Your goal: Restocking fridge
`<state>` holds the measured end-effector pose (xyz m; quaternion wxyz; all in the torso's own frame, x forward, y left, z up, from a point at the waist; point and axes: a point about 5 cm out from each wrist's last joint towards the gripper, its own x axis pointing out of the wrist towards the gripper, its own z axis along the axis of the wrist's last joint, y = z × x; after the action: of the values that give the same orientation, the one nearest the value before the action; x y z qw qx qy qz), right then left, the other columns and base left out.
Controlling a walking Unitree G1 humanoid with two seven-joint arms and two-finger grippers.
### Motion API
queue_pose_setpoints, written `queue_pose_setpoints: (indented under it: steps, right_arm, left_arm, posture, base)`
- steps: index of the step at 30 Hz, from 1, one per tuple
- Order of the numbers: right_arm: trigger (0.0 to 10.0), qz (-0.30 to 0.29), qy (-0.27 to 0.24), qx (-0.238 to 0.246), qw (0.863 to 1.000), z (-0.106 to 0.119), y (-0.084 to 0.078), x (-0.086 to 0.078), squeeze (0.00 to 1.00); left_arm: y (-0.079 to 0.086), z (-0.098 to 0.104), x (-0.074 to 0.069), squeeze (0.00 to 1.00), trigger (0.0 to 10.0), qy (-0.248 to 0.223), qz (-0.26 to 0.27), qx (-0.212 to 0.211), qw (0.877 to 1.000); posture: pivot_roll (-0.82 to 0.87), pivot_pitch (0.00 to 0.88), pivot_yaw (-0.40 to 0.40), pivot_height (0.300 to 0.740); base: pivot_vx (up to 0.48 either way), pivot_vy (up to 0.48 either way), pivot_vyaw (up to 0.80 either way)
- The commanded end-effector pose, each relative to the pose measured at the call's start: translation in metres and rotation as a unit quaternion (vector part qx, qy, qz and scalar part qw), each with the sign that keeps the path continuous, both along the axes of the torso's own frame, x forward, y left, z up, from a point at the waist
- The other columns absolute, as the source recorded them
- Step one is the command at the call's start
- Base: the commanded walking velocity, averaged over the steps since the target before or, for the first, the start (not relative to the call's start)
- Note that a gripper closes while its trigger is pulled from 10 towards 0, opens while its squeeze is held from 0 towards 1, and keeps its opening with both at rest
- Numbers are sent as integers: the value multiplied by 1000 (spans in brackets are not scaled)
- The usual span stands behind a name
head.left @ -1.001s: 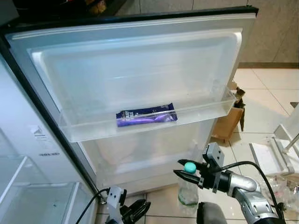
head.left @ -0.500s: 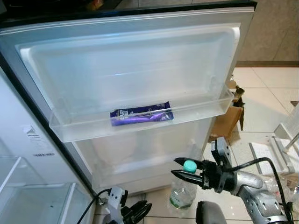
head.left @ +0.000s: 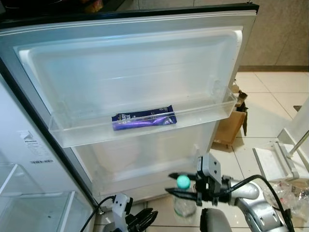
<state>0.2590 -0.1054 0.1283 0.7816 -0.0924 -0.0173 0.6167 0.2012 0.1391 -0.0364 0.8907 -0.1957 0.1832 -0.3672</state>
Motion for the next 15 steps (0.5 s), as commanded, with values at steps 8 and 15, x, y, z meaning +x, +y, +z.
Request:
queue_pose_setpoints:
  steps: [8,15]
  right_arm:
    - [10000,29,-24,26,999,21,-1,-1,0]
    - [10000,47,-74,-20,996,24,7,-4,0]
  left_arm:
    - [-6,-4,-7,0,10000,12,-10,-10,1000]
    - [-6,-4,-8,0,10000,13,-17,-10,1000]
  posture:
    - [-100,65,-8,408]
    - [-98,70,-4,408]
  base:
    - [0,0,0]
    - [0,0,0]
